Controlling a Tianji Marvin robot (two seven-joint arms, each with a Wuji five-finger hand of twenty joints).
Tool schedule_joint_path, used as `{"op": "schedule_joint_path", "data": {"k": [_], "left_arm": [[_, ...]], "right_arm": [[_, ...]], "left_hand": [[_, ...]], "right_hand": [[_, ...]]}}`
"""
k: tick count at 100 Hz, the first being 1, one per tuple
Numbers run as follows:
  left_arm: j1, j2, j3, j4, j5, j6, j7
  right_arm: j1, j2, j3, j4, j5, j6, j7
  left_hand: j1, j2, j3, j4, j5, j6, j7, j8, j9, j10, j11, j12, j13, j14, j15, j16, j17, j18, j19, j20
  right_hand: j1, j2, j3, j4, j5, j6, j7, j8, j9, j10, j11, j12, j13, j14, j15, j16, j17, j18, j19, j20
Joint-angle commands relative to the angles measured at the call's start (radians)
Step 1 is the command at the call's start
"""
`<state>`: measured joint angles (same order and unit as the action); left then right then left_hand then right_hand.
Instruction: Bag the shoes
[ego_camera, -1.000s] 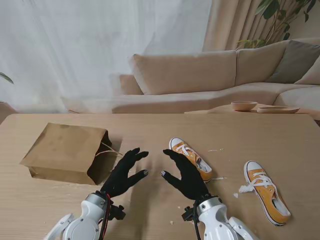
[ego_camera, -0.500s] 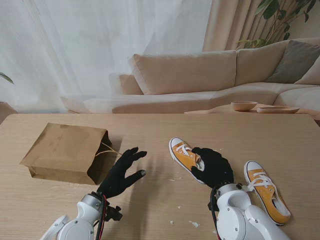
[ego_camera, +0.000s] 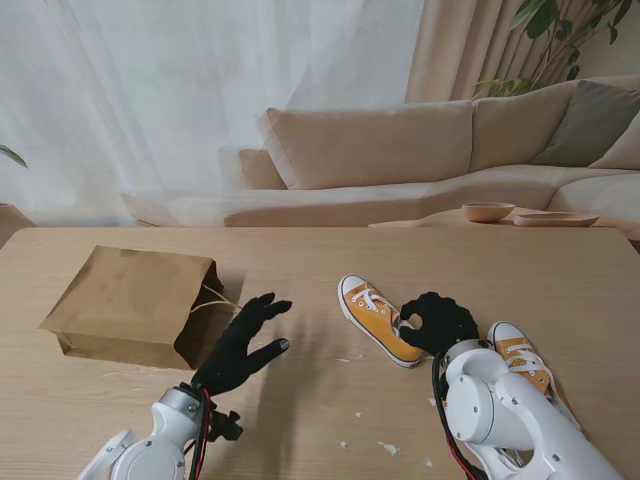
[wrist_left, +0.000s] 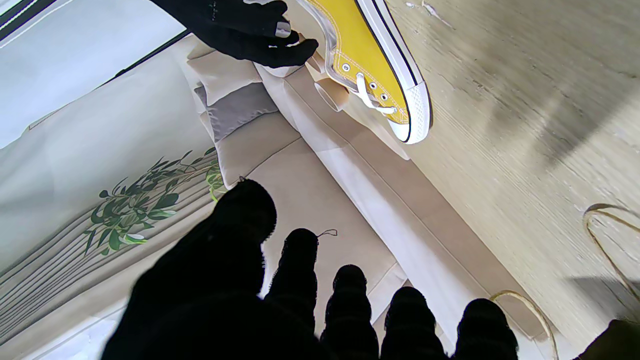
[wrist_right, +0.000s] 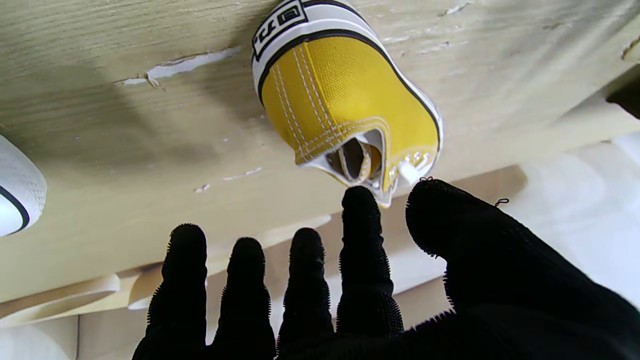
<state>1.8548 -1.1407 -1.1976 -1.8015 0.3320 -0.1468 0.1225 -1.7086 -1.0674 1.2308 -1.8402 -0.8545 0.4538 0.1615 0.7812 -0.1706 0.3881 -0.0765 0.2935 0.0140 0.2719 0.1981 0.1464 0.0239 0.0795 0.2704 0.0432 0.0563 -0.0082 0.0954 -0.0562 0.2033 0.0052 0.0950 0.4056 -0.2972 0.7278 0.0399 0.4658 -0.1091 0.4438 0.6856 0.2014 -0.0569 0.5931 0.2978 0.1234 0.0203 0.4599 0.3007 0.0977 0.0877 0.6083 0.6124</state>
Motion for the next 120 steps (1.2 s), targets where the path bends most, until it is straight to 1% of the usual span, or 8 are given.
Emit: {"op": "schedule_joint_path", "data": {"k": [1,27,60,92,103,116,119,120], "left_arm": [[0.003,-0.003,-0.002,-0.008,-0.004,0.002,-0.013],[0.003,-0.003,-0.004,-0.011,-0.006,0.005,-0.011],[0.003,-0.004,-0.009,-0.012,-0.011,0.005,-0.010],[-0.001,-0.006,-0.011,-0.010,-0.014,0.010,-0.008],[-0.002,-0.006,-0.011,-0.010,-0.015,0.012,-0.006],[-0.002,-0.007,-0.013,-0.010,-0.015,0.013,-0.003],[-0.003,-0.007,-0.013,-0.010,-0.015,0.013,-0.003],[-0.003,-0.007,-0.013,-0.009,-0.015,0.013,-0.003]], "right_arm": [[0.010,-0.004,-0.007,0.016,0.000,0.010,0.007],[0.064,-0.003,-0.036,0.069,-0.027,0.039,0.003],[0.170,0.012,-0.079,0.163,-0.024,0.025,0.082],[0.270,0.017,-0.143,0.265,0.026,-0.009,0.118],[0.300,0.017,-0.164,0.297,0.051,-0.020,0.120],[0.327,0.006,-0.181,0.340,0.105,-0.025,0.083],[0.330,0.001,-0.182,0.351,0.124,-0.026,0.061],[0.331,-0.002,-0.182,0.355,0.130,-0.027,0.053]], "left_hand": [[0.013,-0.004,0.019,0.010,0.013,-0.009,0.010,0.008,0.003,0.004,0.012,0.009,-0.016,-0.016,-0.005,0.018,-0.001,-0.011,-0.014,0.014],[0.012,-0.005,0.021,0.010,0.011,-0.008,0.013,0.010,0.003,0.004,0.014,0.011,-0.017,-0.014,-0.005,0.020,-0.001,-0.011,-0.014,0.016],[0.012,-0.006,0.023,0.010,0.013,-0.003,0.016,0.012,0.005,0.007,0.019,0.014,-0.016,-0.012,-0.004,0.024,-0.001,-0.010,-0.014,0.019],[0.012,-0.007,0.026,0.010,0.015,-0.003,0.017,0.012,0.006,0.009,0.022,0.016,-0.017,-0.010,-0.004,0.026,-0.001,-0.009,-0.014,0.022],[0.012,-0.007,0.026,0.009,0.016,-0.003,0.018,0.013,0.007,0.009,0.024,0.017,-0.016,-0.012,-0.004,0.027,-0.001,-0.009,-0.013,0.023],[0.012,-0.007,0.026,0.009,0.015,-0.002,0.020,0.014,0.008,0.011,0.027,0.019,-0.016,-0.011,-0.003,0.029,-0.001,-0.009,-0.013,0.025],[0.012,-0.007,0.025,0.009,0.014,-0.004,0.020,0.014,0.008,0.010,0.027,0.019,-0.016,-0.011,-0.003,0.030,-0.001,-0.009,-0.013,0.026],[0.012,-0.007,0.026,0.009,0.015,-0.003,0.020,0.014,0.008,0.010,0.028,0.019,-0.016,-0.011,-0.003,0.030,-0.001,-0.009,-0.012,0.026]], "right_hand": [[-0.030,-0.028,0.020,-0.047,-0.007,-0.019,0.003,-0.018,-0.017,-0.001,0.000,-0.003,0.001,0.002,0.002,0.004,-0.014,-0.020,0.021,-0.021],[-0.049,-0.076,0.041,-0.057,-0.183,0.045,0.016,-0.007,-0.016,0.002,-0.012,-0.007,0.001,0.004,0.020,0.012,-0.010,-0.021,0.052,-0.043],[-0.061,-0.096,0.035,-0.071,-0.203,0.022,-0.018,-0.013,-0.014,-0.002,-0.018,-0.009,0.002,0.005,0.029,0.017,-0.007,-0.021,0.066,-0.050],[-0.057,-0.105,0.045,-0.074,-0.199,0.001,-0.057,-0.021,-0.013,-0.006,-0.010,-0.005,0.001,0.008,0.040,0.022,-0.008,-0.019,0.071,-0.060],[-0.049,-0.095,0.045,-0.076,-0.179,-0.065,-0.092,-0.032,-0.012,-0.010,0.001,0.000,0.000,0.010,0.048,0.026,-0.007,-0.019,0.073,-0.066],[0.035,0.050,-0.021,-0.079,-0.052,-0.260,-0.174,-0.081,-0.016,-0.040,0.099,0.039,0.026,0.004,0.069,0.036,0.001,-0.025,0.081,-0.073],[0.066,0.075,-0.025,-0.092,0.000,-0.285,-0.158,-0.090,-0.012,-0.048,0.124,0.048,0.036,0.000,0.076,0.040,0.005,-0.028,0.084,-0.074],[0.087,0.076,-0.033,-0.105,0.010,-0.295,-0.107,-0.131,-0.007,-0.053,0.132,0.048,0.041,-0.002,0.078,0.043,0.006,-0.030,0.087,-0.075]]}}
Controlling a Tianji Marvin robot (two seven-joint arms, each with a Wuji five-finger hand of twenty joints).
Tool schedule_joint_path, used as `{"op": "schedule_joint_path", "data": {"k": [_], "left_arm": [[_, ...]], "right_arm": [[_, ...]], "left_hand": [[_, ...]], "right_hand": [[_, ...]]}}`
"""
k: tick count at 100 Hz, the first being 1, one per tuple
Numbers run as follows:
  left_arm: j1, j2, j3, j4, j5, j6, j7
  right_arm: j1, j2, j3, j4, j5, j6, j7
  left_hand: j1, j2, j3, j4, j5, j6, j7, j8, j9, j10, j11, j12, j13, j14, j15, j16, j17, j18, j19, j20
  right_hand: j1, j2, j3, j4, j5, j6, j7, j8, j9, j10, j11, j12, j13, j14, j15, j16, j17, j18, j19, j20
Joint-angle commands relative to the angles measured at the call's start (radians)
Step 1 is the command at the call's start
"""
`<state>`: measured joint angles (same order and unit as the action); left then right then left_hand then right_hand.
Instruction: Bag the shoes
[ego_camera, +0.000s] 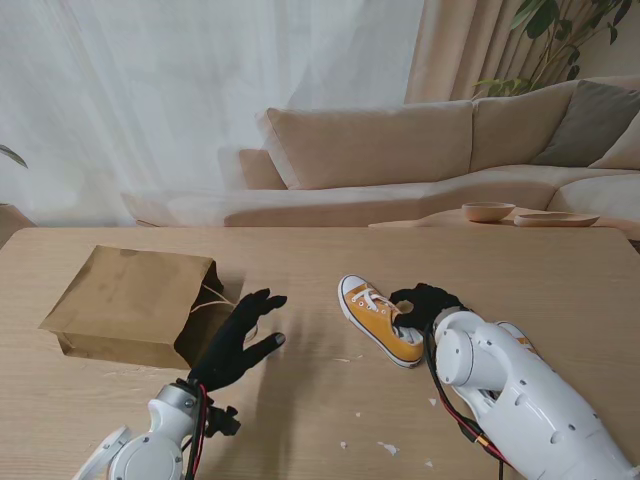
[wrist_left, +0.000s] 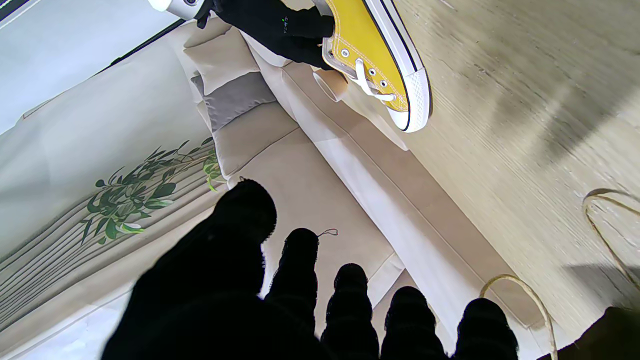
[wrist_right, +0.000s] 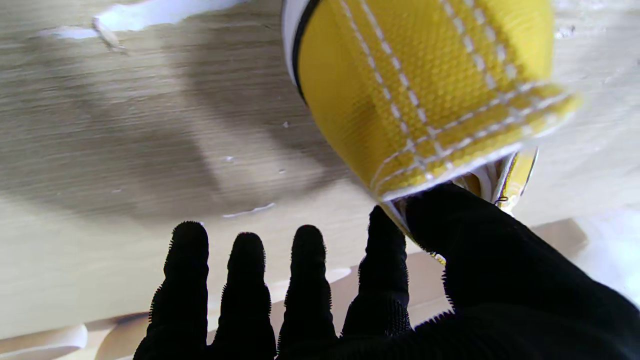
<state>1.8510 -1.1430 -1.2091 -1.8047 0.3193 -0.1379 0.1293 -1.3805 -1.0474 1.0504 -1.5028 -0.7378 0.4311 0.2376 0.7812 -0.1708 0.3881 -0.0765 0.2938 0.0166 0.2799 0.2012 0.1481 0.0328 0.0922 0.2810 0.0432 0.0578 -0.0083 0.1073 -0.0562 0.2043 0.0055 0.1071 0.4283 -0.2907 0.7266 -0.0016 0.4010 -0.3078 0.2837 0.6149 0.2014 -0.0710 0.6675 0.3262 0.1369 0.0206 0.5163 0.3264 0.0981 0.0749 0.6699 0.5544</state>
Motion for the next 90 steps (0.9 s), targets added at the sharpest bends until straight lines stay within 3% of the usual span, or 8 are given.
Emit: {"op": "schedule_joint_path", "data": {"k": [1,4,8,21,35,46,61,90], "left_arm": [[0.001,-0.005,-0.002,-0.006,-0.002,0.004,-0.010],[0.001,-0.005,-0.002,-0.006,-0.002,0.004,-0.009],[0.000,-0.005,-0.002,-0.005,-0.002,0.004,-0.009],[-0.001,-0.005,-0.003,-0.004,-0.002,0.006,-0.009],[-0.002,-0.005,-0.002,-0.003,-0.002,0.008,-0.009],[-0.002,-0.005,-0.002,-0.003,-0.002,0.009,-0.009],[-0.003,-0.005,0.000,-0.005,-0.008,0.013,-0.015],[-0.004,-0.001,0.005,-0.012,-0.023,0.019,-0.038]], "right_arm": [[0.003,-0.024,-0.001,0.021,0.020,-0.004,-0.032],[0.005,-0.029,-0.001,0.029,0.036,-0.003,-0.053],[0.004,-0.035,0.002,0.035,0.054,-0.005,-0.071],[-0.013,-0.050,0.021,0.032,0.084,-0.014,-0.130],[-0.061,-0.066,0.051,-0.005,0.093,-0.007,-0.202],[-0.115,-0.073,0.080,-0.063,0.083,0.013,-0.247],[-0.206,-0.084,0.113,-0.161,0.056,0.076,-0.306],[-0.392,-0.100,0.181,-0.335,-0.022,0.205,-0.401]], "left_hand": [[0.012,-0.007,0.026,0.009,0.014,-0.005,0.012,0.011,0.006,0.002,0.015,0.008,-0.016,-0.012,-0.003,0.018,-0.001,-0.009,-0.013,0.014],[0.013,-0.007,0.026,0.009,0.015,-0.006,0.013,0.012,0.007,0.003,0.016,0.009,-0.016,-0.012,-0.003,0.019,-0.001,-0.009,-0.013,0.014],[0.013,-0.007,0.027,0.009,0.014,-0.008,0.013,0.012,0.007,0.003,0.016,0.009,-0.016,-0.012,-0.003,0.020,-0.001,-0.010,-0.013,0.015],[0.012,-0.007,0.027,0.009,0.016,-0.011,0.015,0.013,0.008,0.003,0.018,0.010,-0.016,-0.013,-0.003,0.021,-0.001,-0.010,-0.012,0.017],[0.013,-0.007,0.027,0.009,0.016,-0.013,0.015,0.013,0.009,0.006,0.022,0.011,-0.016,-0.012,-0.003,0.022,-0.001,-0.010,-0.013,0.018],[0.014,-0.008,0.028,0.009,0.018,-0.014,0.016,0.013,0.010,0.008,0.024,0.012,-0.016,-0.011,-0.002,0.024,-0.002,-0.009,-0.013,0.020],[0.016,-0.008,0.029,0.009,0.019,-0.015,0.017,0.014,0.010,0.009,0.027,0.013,-0.016,-0.009,-0.002,0.025,-0.001,-0.010,-0.013,0.021],[0.015,-0.008,0.031,0.008,0.020,-0.016,0.016,0.014,0.012,0.011,0.031,0.015,-0.016,-0.009,-0.002,0.027,-0.002,-0.008,-0.013,0.022]], "right_hand": [[0.082,0.067,-0.037,-0.078,0.084,-0.104,0.115,-0.104,-0.002,-0.042,0.062,0.021,0.032,-0.004,0.024,0.019,0.007,-0.017,0.027,-0.019],[0.132,0.057,-0.066,-0.109,0.129,-0.118,0.309,-0.210,0.037,-0.041,0.075,0.029,0.043,-0.002,0.032,0.024,0.010,-0.017,0.033,-0.022],[0.163,0.052,-0.085,-0.130,0.202,-0.119,0.449,-0.265,0.072,-0.039,0.076,0.031,0.052,0.000,0.039,0.028,0.013,-0.016,0.039,-0.023],[0.186,0.023,-0.057,-0.151,0.319,-0.034,0.635,-0.158,0.162,-0.030,0.098,0.044,0.078,0.006,0.059,0.038,0.024,-0.012,0.062,-0.023],[0.187,-0.002,0.011,-0.169,0.376,0.104,0.661,-0.005,0.225,-0.030,0.125,0.065,0.097,0.011,0.083,0.052,0.027,-0.009,0.105,-0.037],[0.183,-0.025,0.053,-0.165,0.406,0.164,0.665,0.031,0.250,-0.026,0.140,0.072,0.105,0.014,0.093,0.058,0.029,-0.008,0.129,-0.040],[0.181,-0.052,0.091,-0.159,0.431,0.200,0.661,0.041,0.273,-0.022,0.145,0.075,0.108,0.018,0.095,0.058,0.027,-0.007,0.144,-0.045],[0.179,-0.063,0.104,-0.156,0.442,0.203,0.656,0.043,0.286,-0.016,0.142,0.074,0.105,0.021,0.090,0.056,0.019,-0.003,0.147,-0.050]]}}
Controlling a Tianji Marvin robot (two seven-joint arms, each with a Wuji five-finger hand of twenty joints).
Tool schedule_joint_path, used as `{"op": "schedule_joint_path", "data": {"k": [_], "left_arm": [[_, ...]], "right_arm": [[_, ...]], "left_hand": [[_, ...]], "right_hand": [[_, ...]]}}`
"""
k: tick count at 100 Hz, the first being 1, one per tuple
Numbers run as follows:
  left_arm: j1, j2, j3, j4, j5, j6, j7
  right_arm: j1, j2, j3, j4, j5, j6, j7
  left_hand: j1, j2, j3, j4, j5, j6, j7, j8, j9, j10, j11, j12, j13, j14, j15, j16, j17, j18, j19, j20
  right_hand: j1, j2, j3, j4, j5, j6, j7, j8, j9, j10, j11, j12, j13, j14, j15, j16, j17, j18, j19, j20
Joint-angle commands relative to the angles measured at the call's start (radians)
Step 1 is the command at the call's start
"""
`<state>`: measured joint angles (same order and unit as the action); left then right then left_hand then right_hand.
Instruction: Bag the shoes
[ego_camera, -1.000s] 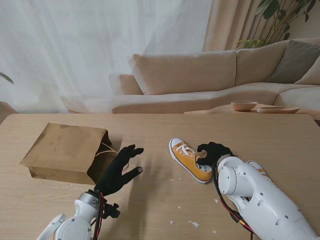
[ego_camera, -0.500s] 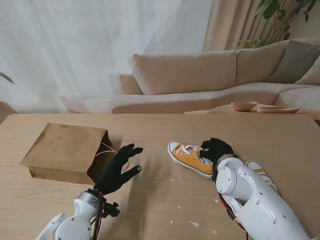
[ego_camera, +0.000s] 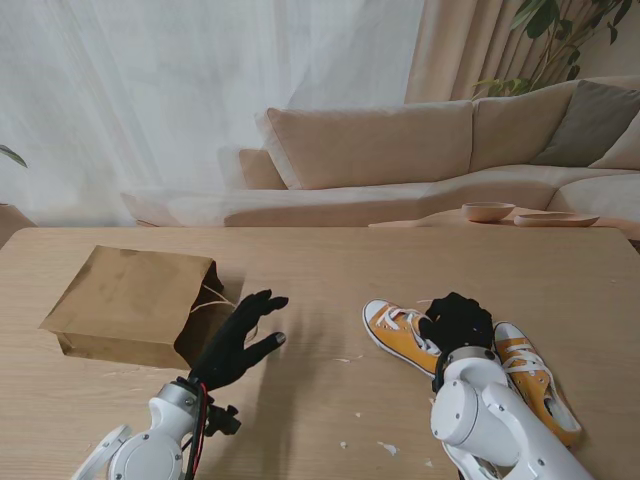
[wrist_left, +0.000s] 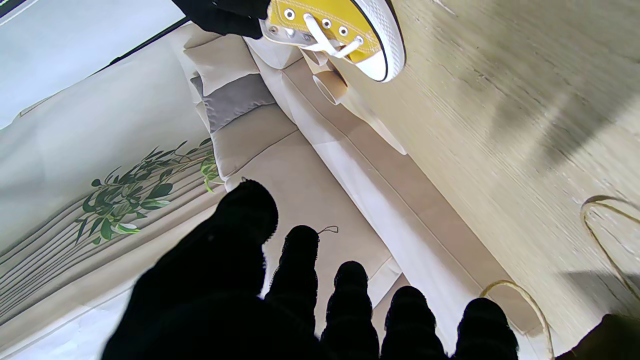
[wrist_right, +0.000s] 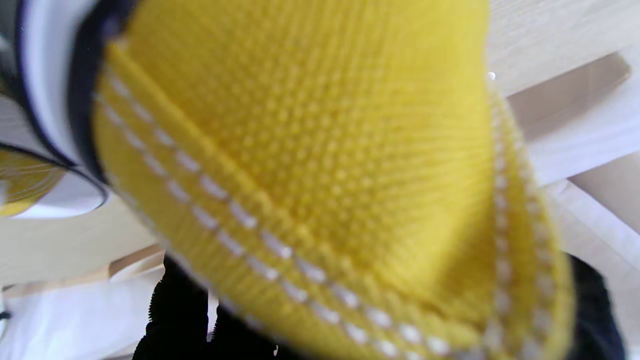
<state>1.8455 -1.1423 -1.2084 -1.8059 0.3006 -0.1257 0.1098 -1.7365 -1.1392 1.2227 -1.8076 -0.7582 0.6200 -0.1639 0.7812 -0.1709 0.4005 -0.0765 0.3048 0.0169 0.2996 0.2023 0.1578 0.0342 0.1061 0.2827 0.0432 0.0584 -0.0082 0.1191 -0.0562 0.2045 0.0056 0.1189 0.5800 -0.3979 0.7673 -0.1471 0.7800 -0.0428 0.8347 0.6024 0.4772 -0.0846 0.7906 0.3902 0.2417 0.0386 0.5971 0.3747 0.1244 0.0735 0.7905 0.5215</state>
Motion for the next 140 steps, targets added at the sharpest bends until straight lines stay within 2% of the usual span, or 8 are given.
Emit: {"op": "schedule_joint_path", "data": {"k": [1,24,32,54,83,97,117,140], "left_arm": [[0.002,-0.001,0.005,-0.011,-0.005,0.007,-0.020],[0.001,0.000,0.013,-0.015,-0.007,0.015,-0.028],[0.000,0.001,0.015,-0.015,-0.006,0.016,-0.028],[-0.003,0.000,0.018,-0.011,0.002,0.015,-0.023],[-0.004,-0.001,0.023,-0.009,0.008,0.021,-0.018],[-0.005,-0.001,0.023,-0.008,0.008,0.021,-0.017],[-0.004,0.000,0.022,-0.009,0.008,0.018,-0.018],[-0.002,0.000,0.019,-0.009,0.007,0.014,-0.020]], "right_arm": [[-0.043,-0.008,0.012,-0.036,-0.004,0.019,-0.001],[-0.176,-0.022,0.087,-0.123,-0.053,0.074,-0.080],[-0.208,-0.023,0.112,-0.139,-0.070,0.087,-0.085],[-0.261,-0.028,0.162,-0.150,-0.088,0.122,-0.104],[-0.306,-0.027,0.181,-0.142,-0.133,0.156,-0.115],[-0.334,-0.024,0.188,-0.148,-0.158,0.164,-0.113],[-0.363,-0.020,0.199,-0.153,-0.183,0.179,-0.101],[-0.387,-0.015,0.222,-0.152,-0.218,0.186,-0.089]], "left_hand": [[0.015,-0.008,0.018,0.008,0.009,-0.017,-0.003,0.012,0.002,0.009,0.017,0.013,-0.016,-0.010,-0.002,0.015,-0.002,-0.009,-0.013,0.011],[0.015,-0.009,0.018,0.008,0.008,-0.020,-0.003,0.013,0.002,0.011,0.019,0.014,-0.016,-0.010,-0.003,0.015,-0.002,-0.009,-0.013,0.011],[0.015,-0.009,0.019,0.008,0.009,-0.019,-0.003,0.013,0.002,0.010,0.019,0.014,-0.016,-0.011,-0.002,0.016,-0.002,-0.009,-0.013,0.011],[0.015,-0.009,0.019,0.008,0.009,-0.019,-0.003,0.013,0.003,0.010,0.021,0.014,-0.016,-0.010,-0.002,0.016,-0.002,-0.009,-0.013,0.012],[0.015,-0.009,0.019,0.008,0.009,-0.019,-0.003,0.013,0.003,0.011,0.020,0.014,-0.016,-0.011,-0.003,0.016,-0.002,-0.009,-0.013,0.013],[0.015,-0.009,0.019,0.008,0.009,-0.019,-0.003,0.013,0.002,0.011,0.020,0.014,-0.016,-0.010,-0.003,0.016,-0.002,-0.009,-0.013,0.013],[0.016,-0.008,0.018,0.008,0.009,-0.019,-0.003,0.013,0.003,0.010,0.020,0.014,-0.016,-0.011,-0.003,0.016,-0.002,-0.009,-0.013,0.013],[0.015,-0.008,0.018,0.008,0.011,-0.018,-0.003,0.013,0.002,0.013,0.020,0.014,-0.016,-0.010,-0.003,0.015,-0.002,-0.009,-0.014,0.012]], "right_hand": [[0.026,0.046,0.063,-0.010,0.063,-0.062,0.105,0.056,0.010,-0.001,0.018,0.010,-0.001,0.004,0.009,0.008,-0.007,-0.002,0.027,-0.017],[0.029,0.044,0.059,-0.009,0.061,-0.062,0.104,0.066,0.011,-0.002,0.015,0.010,-0.002,0.005,0.006,0.007,-0.011,0.000,0.027,-0.019],[0.028,0.045,0.058,-0.009,0.061,-0.066,0.103,0.067,0.009,-0.003,0.014,0.010,-0.004,0.004,0.005,0.006,-0.012,-0.002,0.026,-0.019],[0.029,0.049,0.053,-0.008,0.058,-0.068,0.100,0.072,0.001,0.001,0.014,0.010,-0.009,0.004,0.004,0.005,-0.015,-0.003,0.025,-0.019],[0.020,0.038,0.056,0.002,0.056,-0.095,0.086,0.055,-0.033,0.016,0.013,0.011,-0.028,0.000,0.000,0.004,-0.017,-0.004,0.023,-0.017],[-0.005,0.010,0.087,0.006,0.060,-0.127,0.091,-0.009,-0.055,0.024,0.011,0.008,-0.040,-0.003,-0.002,0.001,-0.019,-0.007,0.018,-0.014],[-0.005,0.024,0.061,0.002,0.041,-0.173,0.092,-0.015,-0.083,0.024,0.008,0.006,-0.054,-0.010,-0.006,-0.001,-0.026,-0.010,0.011,-0.014],[0.008,0.080,-0.052,-0.019,-0.007,-0.339,0.028,-0.003,-0.126,0.002,-0.001,-0.002,-0.066,-0.021,-0.013,-0.006,-0.036,-0.015,-0.004,-0.009]]}}
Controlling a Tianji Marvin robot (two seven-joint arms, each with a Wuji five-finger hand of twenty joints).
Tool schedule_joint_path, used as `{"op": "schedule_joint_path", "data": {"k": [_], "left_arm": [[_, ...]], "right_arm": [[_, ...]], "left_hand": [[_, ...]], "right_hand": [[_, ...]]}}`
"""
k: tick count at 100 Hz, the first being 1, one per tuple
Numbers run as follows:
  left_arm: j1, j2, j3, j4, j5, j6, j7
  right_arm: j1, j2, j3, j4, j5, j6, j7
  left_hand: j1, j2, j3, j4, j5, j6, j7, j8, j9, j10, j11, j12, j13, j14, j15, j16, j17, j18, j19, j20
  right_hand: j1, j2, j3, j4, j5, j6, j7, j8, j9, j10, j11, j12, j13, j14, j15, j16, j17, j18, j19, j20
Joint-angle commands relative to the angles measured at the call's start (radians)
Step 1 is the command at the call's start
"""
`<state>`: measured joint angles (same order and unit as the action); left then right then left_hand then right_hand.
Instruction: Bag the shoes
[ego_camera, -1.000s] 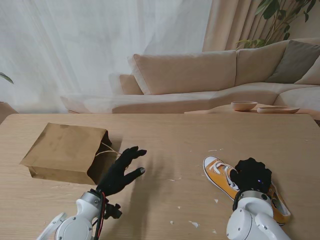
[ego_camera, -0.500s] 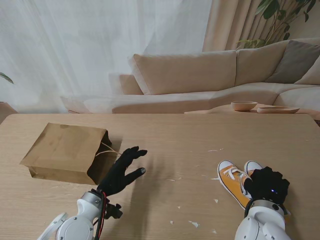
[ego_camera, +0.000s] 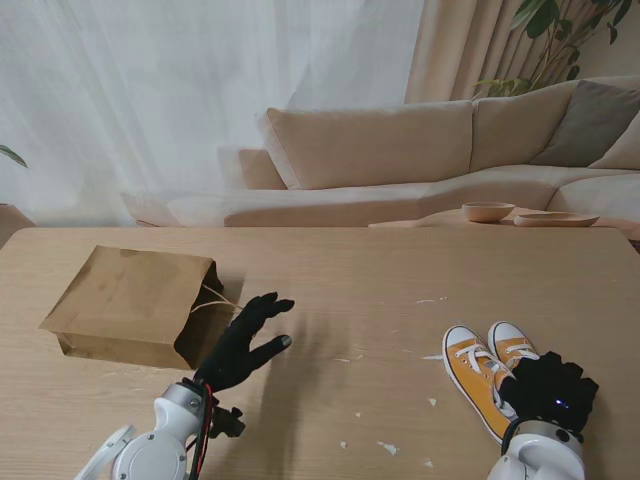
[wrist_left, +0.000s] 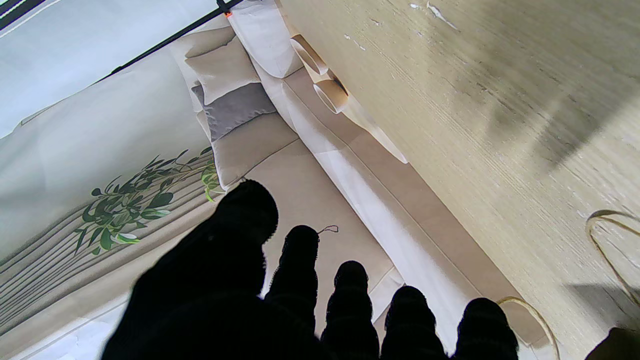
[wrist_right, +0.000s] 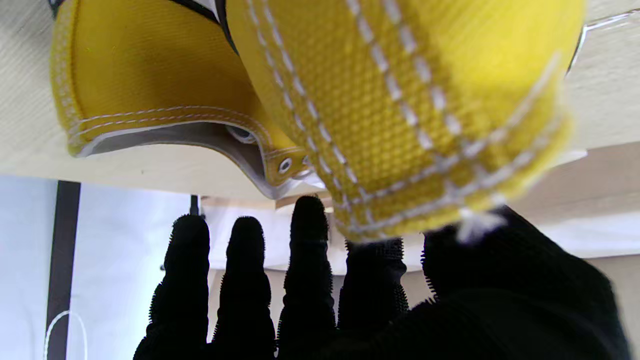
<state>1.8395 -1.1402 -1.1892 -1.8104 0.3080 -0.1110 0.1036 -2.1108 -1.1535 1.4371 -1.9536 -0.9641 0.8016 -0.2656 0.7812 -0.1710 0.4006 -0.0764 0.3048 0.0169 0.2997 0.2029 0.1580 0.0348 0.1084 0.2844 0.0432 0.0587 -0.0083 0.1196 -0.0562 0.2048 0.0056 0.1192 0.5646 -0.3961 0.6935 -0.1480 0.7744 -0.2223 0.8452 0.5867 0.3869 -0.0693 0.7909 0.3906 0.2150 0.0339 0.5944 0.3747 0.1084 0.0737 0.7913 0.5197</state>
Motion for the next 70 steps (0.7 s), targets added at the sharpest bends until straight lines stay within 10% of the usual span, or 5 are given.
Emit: {"op": "schedule_joint_path", "data": {"k": [1,28,55,70], "left_arm": [[0.004,-0.002,0.000,-0.004,0.000,-0.001,-0.014],[0.006,-0.002,-0.003,-0.005,-0.002,-0.005,-0.016],[0.009,-0.001,-0.004,-0.010,-0.008,0.000,-0.021],[0.010,-0.001,-0.005,-0.011,-0.008,0.000,-0.022]], "right_arm": [[-0.014,-0.001,0.009,-0.005,-0.014,0.004,0.013],[-0.038,0.005,0.023,-0.006,-0.049,0.010,0.029],[-0.050,0.005,0.028,0.024,-0.047,-0.026,0.011],[-0.059,0.013,0.026,0.018,-0.075,-0.028,0.043]], "left_hand": [[0.015,-0.008,0.018,0.008,0.010,-0.018,-0.003,0.012,0.002,0.012,0.018,0.013,-0.016,-0.010,-0.003,0.015,-0.002,-0.009,-0.014,0.012],[0.015,-0.008,0.018,0.008,0.010,-0.016,-0.004,0.012,0.002,0.010,0.018,0.012,-0.016,-0.010,-0.003,0.014,-0.002,-0.009,-0.014,0.012],[0.014,-0.009,0.018,0.008,0.009,-0.014,-0.005,0.012,0.003,0.011,0.019,0.013,-0.016,-0.011,-0.003,0.014,-0.002,-0.009,-0.014,0.012],[0.014,-0.009,0.019,0.008,0.010,-0.014,-0.004,0.012,0.003,0.010,0.019,0.012,-0.016,-0.011,-0.003,0.014,-0.002,-0.010,-0.013,0.012]], "right_hand": [[0.025,0.078,0.020,-0.019,-0.002,-0.164,0.014,0.011,-0.039,-0.015,-0.002,-0.003,-0.041,-0.016,-0.011,-0.006,-0.020,-0.016,-0.005,-0.007],[0.030,0.068,0.010,-0.030,0.001,-0.200,-0.010,-0.027,-0.061,-0.029,-0.007,-0.006,-0.047,-0.021,-0.013,-0.008,-0.023,-0.022,-0.013,-0.005],[-0.067,-0.095,0.193,-0.074,-0.180,-0.169,-0.115,-0.120,-0.163,-0.039,-0.010,-0.021,-0.070,-0.015,-0.018,-0.013,-0.035,-0.016,-0.050,0.006],[-0.175,-0.150,0.286,0.028,-0.256,-0.123,-0.368,-0.050,-0.203,-0.039,-0.061,-0.050,-0.094,-0.014,-0.031,-0.021,-0.047,-0.016,-0.078,0.011]]}}
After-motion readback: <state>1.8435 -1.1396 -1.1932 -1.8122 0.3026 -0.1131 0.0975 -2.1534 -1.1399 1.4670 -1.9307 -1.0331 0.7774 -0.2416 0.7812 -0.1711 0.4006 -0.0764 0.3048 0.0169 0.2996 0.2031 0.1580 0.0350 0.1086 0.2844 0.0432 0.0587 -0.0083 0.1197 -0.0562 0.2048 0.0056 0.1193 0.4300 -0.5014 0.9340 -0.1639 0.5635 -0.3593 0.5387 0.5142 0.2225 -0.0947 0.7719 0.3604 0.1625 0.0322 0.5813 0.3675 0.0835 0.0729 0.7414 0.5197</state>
